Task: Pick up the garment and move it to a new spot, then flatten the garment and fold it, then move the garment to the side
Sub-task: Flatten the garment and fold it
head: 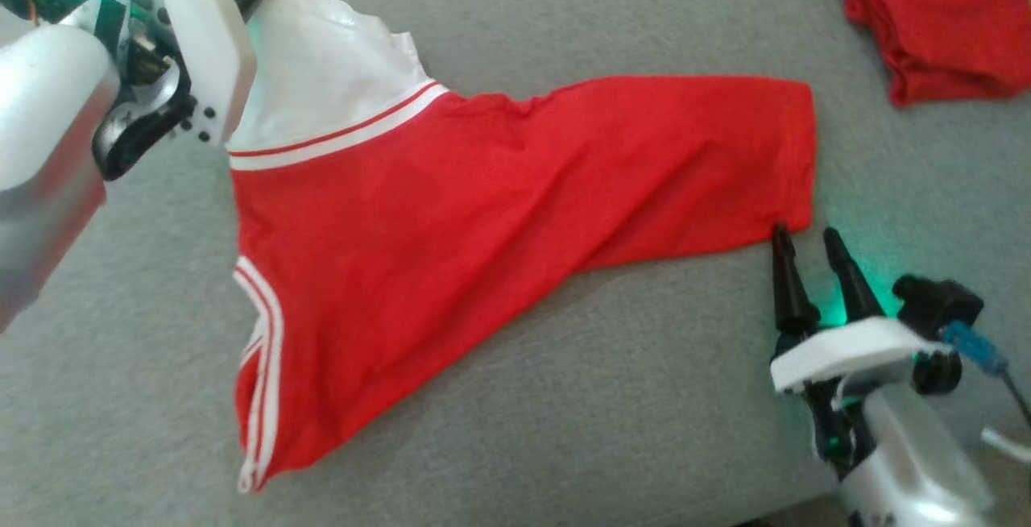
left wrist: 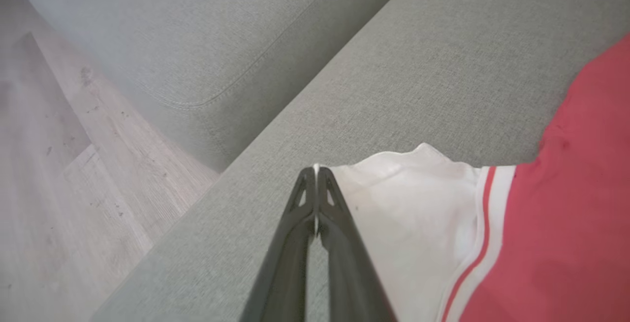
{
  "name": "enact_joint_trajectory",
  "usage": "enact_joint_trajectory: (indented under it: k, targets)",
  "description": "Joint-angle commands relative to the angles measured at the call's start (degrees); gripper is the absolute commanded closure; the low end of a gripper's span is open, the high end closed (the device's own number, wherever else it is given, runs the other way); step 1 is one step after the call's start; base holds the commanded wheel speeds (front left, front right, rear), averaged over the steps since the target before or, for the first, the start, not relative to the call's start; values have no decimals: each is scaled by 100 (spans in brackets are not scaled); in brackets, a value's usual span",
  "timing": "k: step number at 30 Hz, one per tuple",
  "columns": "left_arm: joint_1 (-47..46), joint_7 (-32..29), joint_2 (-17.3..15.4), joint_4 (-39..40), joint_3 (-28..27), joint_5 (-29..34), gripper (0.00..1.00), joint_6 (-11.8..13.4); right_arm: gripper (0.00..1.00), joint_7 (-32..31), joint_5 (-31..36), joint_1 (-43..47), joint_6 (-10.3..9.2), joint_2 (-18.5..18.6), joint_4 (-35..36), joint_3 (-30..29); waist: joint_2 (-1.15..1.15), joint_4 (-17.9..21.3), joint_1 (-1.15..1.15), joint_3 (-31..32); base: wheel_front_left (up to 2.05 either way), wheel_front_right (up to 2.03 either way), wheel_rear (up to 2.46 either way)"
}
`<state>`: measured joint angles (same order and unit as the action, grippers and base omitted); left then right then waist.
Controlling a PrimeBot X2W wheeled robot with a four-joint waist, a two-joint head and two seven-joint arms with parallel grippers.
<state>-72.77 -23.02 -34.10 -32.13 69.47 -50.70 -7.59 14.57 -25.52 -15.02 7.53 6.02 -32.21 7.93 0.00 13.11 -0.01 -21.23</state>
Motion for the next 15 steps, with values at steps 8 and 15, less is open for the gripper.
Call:
enact_joint_trajectory:
  k: [8,15]
  targets:
    - [-405,327,-204,112,8,-166,100,10,94,-410,-1220,-1068,-4,629,-746,1018,0,-520,1,246,0,0,0]
    - [-509,778,-196,9,71,-130,100,10,100,-88,-1591,-1711,-4,1189,-685,1527,0,-699,1,316,0,0,0]
